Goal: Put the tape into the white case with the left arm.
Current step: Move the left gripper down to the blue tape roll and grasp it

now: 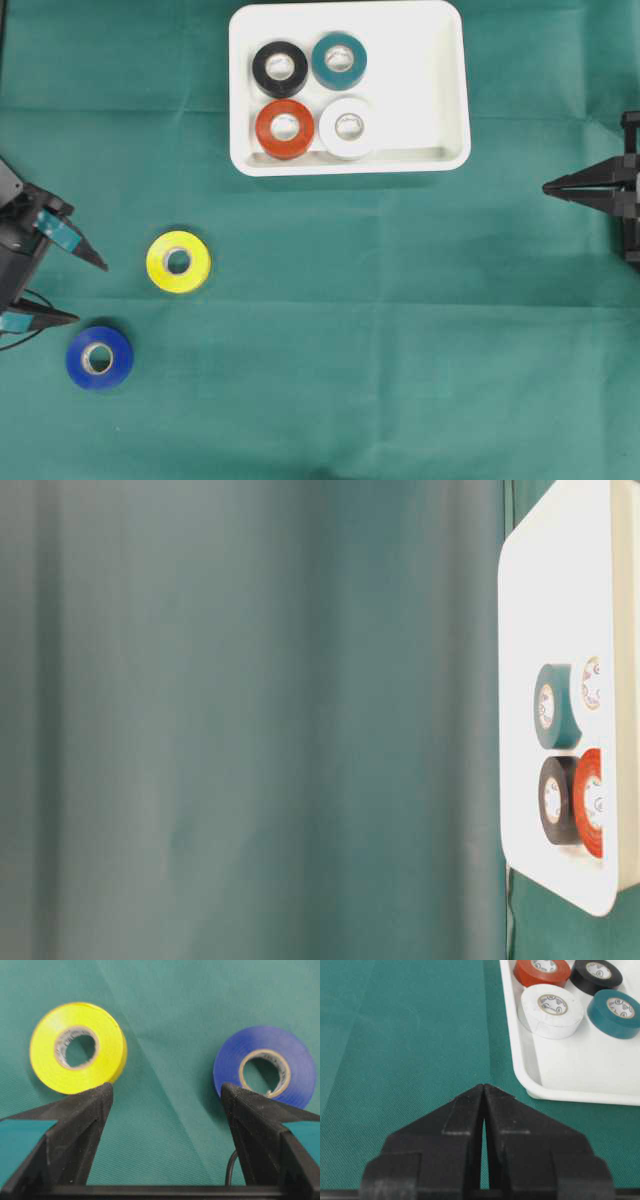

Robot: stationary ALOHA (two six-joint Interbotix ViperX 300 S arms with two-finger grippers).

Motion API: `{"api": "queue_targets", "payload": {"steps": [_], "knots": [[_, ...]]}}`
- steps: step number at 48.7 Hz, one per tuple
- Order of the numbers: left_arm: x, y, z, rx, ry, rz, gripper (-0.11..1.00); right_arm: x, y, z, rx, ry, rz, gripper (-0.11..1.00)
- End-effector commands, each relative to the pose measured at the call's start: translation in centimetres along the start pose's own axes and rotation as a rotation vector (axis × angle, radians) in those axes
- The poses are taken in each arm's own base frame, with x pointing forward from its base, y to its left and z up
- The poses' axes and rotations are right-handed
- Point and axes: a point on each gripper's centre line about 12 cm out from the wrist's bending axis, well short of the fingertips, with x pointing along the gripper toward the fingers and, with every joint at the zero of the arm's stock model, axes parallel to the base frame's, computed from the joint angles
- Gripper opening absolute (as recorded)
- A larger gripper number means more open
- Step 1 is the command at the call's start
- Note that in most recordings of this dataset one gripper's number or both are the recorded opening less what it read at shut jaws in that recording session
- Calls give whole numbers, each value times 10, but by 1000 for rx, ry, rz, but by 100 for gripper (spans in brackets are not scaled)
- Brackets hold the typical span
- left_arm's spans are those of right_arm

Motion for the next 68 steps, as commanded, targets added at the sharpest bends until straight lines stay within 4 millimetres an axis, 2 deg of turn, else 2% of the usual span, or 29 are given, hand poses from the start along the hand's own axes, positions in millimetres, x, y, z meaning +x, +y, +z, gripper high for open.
{"api": "queue_targets", "payload": {"steps": [1,20,31,40,52,68], "knots": [[10,-2,9,2,22,-12,88,1,0,5,2,-15,-1,-9],[40,-21,12,-33,147,-77,88,0,0,2,4,-20,-1,-9],[53,-26,21,-21,139,-88,88,0,0,2,4,-21,-1,-9],[66,-30,19,-15,174,-95,88,0,0,2,2,-21,-1,-9],[71,-31,23,-12,183,-96,88,0,0,2,4,-21,-1,-9],[82,-32,7,-13,263,-97,88,0,0,3,2,-23,-1,-9]]}}
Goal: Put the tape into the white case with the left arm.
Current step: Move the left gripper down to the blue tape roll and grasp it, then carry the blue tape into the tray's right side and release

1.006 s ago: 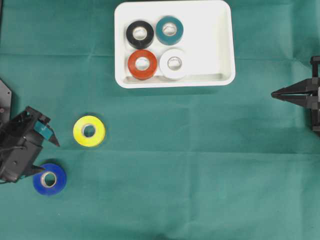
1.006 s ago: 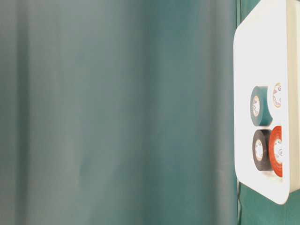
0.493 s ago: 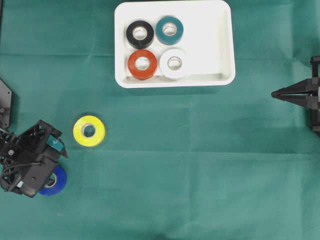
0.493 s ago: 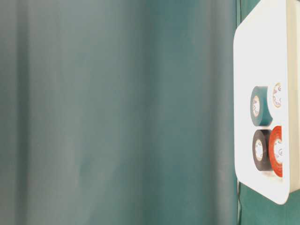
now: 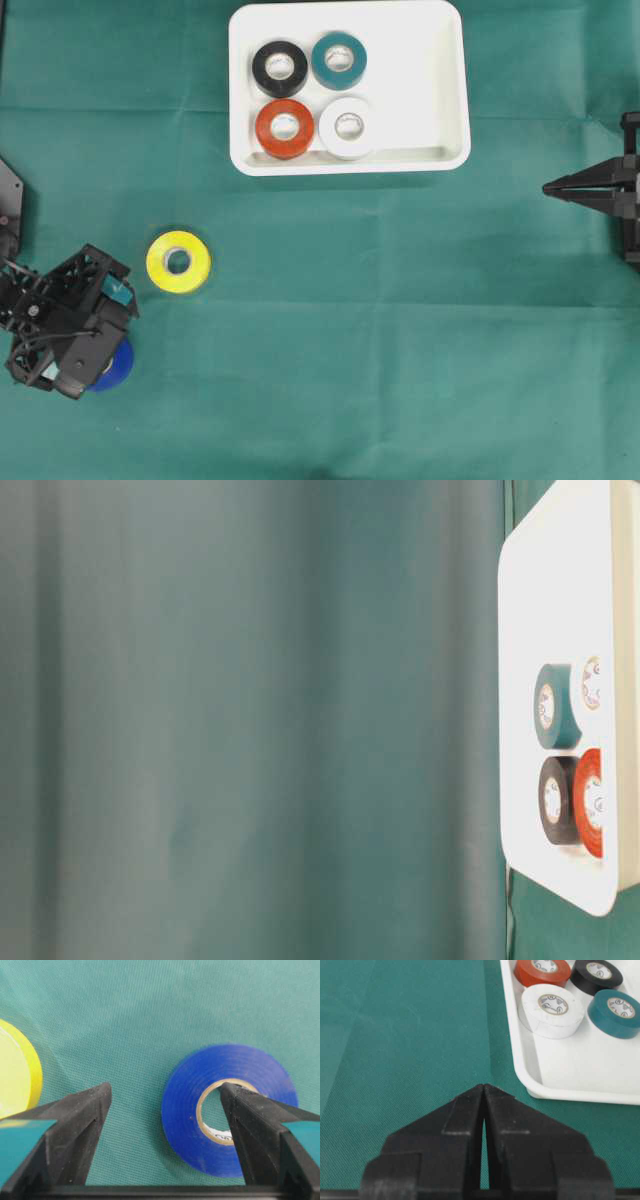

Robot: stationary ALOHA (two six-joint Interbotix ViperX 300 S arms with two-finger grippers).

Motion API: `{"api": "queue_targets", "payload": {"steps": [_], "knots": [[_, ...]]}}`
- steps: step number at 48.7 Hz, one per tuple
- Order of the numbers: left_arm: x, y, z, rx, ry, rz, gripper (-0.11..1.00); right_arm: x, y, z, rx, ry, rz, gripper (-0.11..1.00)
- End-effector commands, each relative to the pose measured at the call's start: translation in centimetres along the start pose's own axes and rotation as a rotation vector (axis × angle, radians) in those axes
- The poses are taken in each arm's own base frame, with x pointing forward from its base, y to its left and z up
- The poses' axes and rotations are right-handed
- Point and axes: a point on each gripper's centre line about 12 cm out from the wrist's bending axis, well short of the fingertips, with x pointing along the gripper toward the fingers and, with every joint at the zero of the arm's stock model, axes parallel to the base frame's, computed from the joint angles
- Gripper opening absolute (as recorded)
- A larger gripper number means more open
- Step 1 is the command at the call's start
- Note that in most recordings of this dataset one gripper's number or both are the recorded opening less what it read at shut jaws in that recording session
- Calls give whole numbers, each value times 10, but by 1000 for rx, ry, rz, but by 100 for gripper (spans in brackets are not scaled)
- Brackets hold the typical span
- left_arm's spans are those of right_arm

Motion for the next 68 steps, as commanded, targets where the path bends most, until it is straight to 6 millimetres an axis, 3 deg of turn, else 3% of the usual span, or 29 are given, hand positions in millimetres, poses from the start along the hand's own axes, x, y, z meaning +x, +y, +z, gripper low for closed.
{"api": "queue_targets", "payload": {"steps": [1,18,28,31,38,43,56,68], "knots": [[5,-1,1,1,14,-2,88,1,0,5,4,-14,-1,-9],[29,0,1,1,100,-2,88,1,0,5,2,-14,-1,-9],[29,0,5,1,89,-2,85,1,0,5,4,-14,-1,-9],[27,-1,7,2,83,-2,75,1,0,5,2,-14,-1,-9],[20,-1,13,2,63,-3,40,1,0,5,4,-14,-1,-9],[15,-1,14,1,61,-3,26,1,0,5,2,-14,-1,-9],[3,-1,18,0,55,-5,26,1,0,4,2,-12,-1,-9],[-17,-1,33,1,34,-7,26,1,0,5,2,-14,-1,-9]]}}
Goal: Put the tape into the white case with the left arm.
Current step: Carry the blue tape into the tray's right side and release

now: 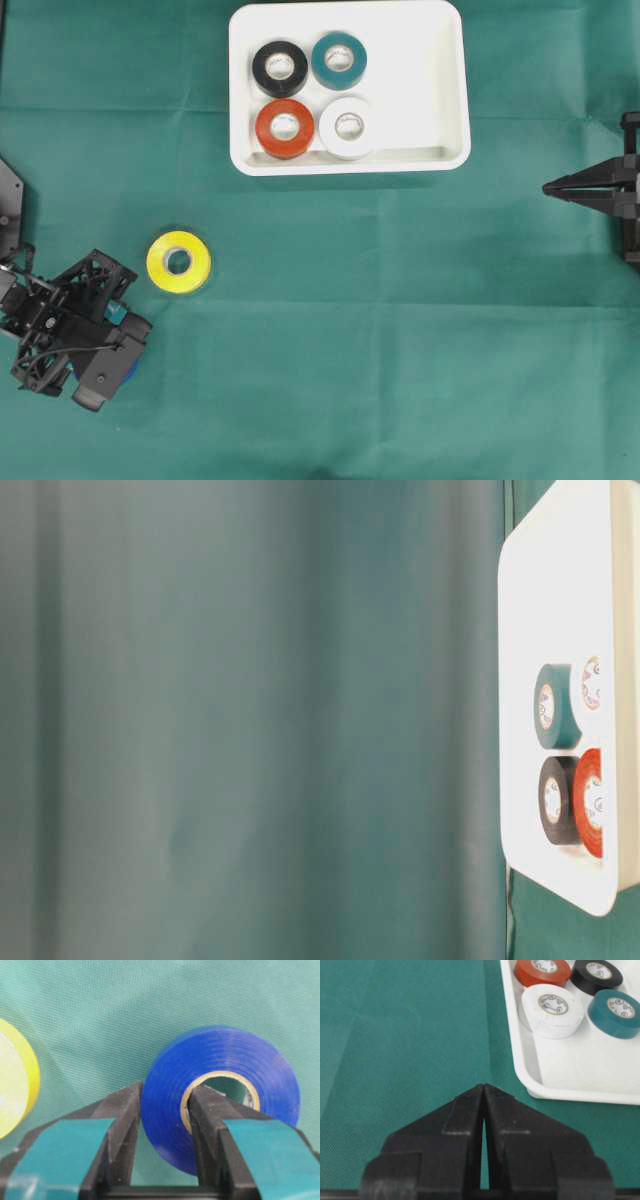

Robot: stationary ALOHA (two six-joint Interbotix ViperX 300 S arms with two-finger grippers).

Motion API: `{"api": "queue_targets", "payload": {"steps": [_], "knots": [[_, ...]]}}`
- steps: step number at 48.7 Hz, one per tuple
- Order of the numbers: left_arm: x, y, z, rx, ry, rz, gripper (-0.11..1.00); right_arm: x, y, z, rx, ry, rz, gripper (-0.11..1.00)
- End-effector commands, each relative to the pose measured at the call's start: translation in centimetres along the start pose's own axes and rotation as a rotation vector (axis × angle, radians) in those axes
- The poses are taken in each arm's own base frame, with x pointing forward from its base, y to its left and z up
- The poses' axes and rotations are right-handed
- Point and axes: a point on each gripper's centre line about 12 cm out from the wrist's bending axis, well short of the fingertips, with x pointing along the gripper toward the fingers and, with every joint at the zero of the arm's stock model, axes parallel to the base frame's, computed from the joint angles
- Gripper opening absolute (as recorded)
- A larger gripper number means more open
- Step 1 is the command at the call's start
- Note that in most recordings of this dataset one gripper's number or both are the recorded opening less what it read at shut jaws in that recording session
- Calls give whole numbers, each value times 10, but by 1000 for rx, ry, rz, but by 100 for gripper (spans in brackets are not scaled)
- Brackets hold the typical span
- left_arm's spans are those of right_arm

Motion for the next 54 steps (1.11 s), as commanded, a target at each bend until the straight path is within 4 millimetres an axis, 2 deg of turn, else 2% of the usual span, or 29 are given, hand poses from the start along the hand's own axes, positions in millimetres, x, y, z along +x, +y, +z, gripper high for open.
{"api": "queue_targets", "payload": {"steps": [1,14,21,43,54], "knots": [[-14,-1,14,1,-49,-1,26,1,0,4,0,-12,-1,-9],[-20,0,15,7,-63,1,26,1,0,4,0,-12,-1,-9],[-21,15,19,-34,-97,29,26,1,0,5,0,-14,-1,-9],[-43,107,51,-275,-334,211,26,1,0,4,0,-12,-1,-9],[-47,165,63,-394,-379,307,26,1,0,4,2,-11,-1,-9]]}}
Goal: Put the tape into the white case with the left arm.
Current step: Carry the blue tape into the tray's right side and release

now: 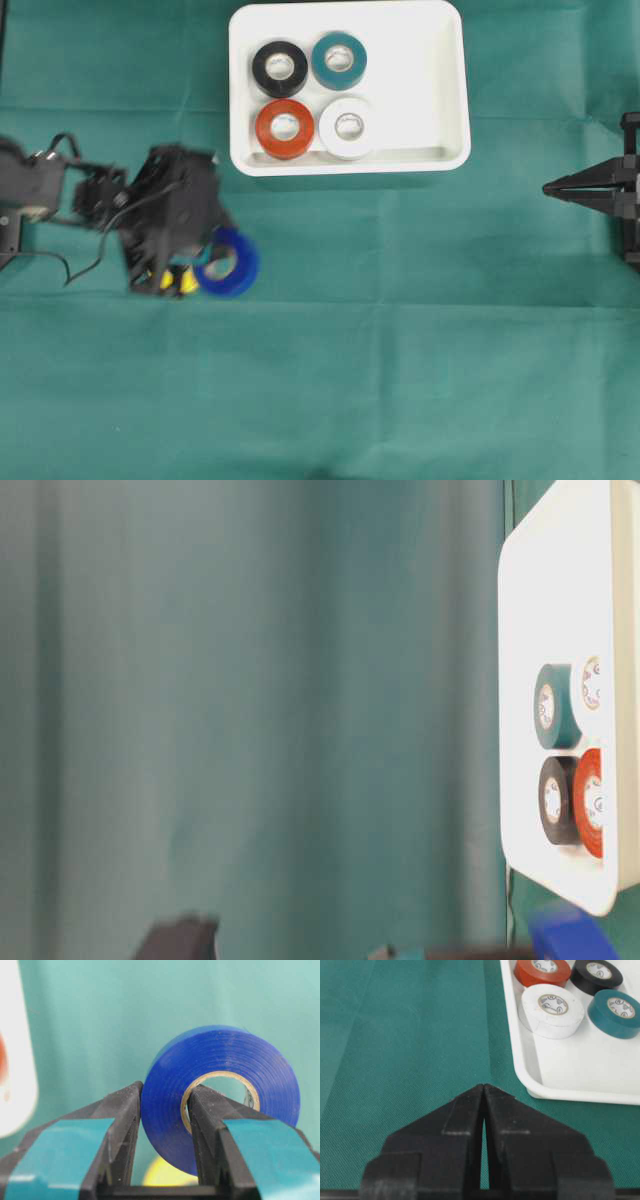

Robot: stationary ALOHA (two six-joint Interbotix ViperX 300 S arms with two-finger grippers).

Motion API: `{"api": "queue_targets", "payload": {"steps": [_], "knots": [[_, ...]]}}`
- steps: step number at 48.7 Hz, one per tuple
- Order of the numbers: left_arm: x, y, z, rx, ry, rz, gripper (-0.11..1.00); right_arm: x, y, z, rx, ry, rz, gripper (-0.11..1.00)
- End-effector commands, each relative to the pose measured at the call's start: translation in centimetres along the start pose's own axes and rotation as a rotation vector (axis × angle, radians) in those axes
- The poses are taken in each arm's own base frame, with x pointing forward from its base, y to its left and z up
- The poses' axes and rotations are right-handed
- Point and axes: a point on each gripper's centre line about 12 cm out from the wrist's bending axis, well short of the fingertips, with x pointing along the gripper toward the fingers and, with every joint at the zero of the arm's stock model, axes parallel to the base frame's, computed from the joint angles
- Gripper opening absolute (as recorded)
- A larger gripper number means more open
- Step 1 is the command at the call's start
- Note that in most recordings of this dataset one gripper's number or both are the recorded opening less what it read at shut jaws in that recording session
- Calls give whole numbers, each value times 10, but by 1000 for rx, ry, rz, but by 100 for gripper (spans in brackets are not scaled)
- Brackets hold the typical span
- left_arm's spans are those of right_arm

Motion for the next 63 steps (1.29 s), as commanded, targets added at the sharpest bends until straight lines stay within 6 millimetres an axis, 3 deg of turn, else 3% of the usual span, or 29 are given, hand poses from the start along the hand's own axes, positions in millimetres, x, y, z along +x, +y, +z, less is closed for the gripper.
{"api": "queue_targets", "payload": {"steps": [1,16,35,50,63], "knots": [[4,17,22,-32,-48,36,26,1,0,4,0,-11,-1,-9],[36,60,68,-96,-64,105,26,1,0,4,2,-11,-1,-9],[64,111,108,-61,-98,180,26,1,0,3,0,-9,-1,-9],[92,151,126,-93,-118,228,26,0,0,1,2,-8,-1,-9],[108,166,132,-104,-101,239,26,0,0,1,0,-9,-1,-9]]}}
